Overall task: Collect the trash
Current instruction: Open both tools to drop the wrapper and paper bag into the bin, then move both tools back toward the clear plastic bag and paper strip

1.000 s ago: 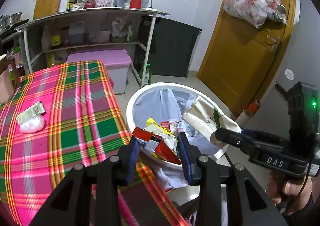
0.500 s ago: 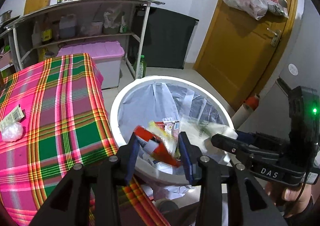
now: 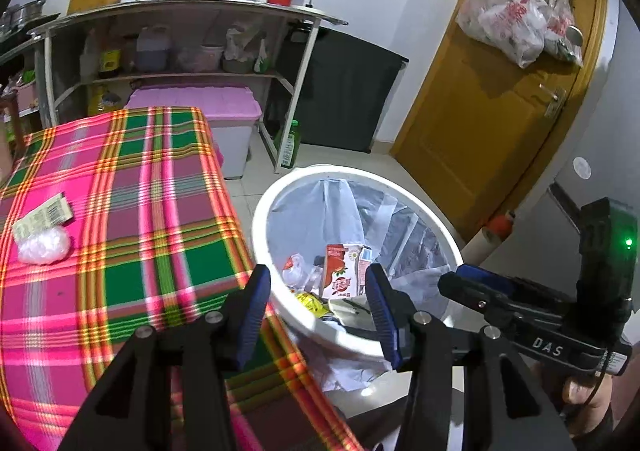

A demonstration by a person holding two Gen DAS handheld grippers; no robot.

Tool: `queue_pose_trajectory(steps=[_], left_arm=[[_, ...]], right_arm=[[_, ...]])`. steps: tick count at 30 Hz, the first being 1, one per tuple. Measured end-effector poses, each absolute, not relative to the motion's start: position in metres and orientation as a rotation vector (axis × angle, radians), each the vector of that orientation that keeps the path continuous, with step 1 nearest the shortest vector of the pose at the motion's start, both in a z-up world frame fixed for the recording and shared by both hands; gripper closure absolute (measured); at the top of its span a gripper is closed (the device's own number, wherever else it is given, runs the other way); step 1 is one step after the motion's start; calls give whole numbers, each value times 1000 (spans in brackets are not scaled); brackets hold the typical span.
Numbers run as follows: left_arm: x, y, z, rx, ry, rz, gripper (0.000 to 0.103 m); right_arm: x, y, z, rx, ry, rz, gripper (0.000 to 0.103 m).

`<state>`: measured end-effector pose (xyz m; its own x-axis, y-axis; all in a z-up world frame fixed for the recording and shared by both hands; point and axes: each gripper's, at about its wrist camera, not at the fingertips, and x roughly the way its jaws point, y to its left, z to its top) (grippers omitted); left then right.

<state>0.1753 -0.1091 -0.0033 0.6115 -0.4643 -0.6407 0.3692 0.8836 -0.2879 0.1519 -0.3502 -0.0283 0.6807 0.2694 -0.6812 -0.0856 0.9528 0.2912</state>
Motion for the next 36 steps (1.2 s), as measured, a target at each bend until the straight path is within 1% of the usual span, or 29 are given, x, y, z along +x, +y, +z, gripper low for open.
queue_pose_trajectory(steps=[7, 22, 36], left_arm=[[160, -78, 0, -132, 744, -427, 52], [154, 15, -6, -184, 728, -221, 52], [150, 73, -17, -193, 726, -129, 52]], right_arm=[[144, -311, -12, 210, 768, 300, 57], [155, -221, -2, 99, 770, 494, 57], [187, -151, -8, -16, 785, 639, 57]])
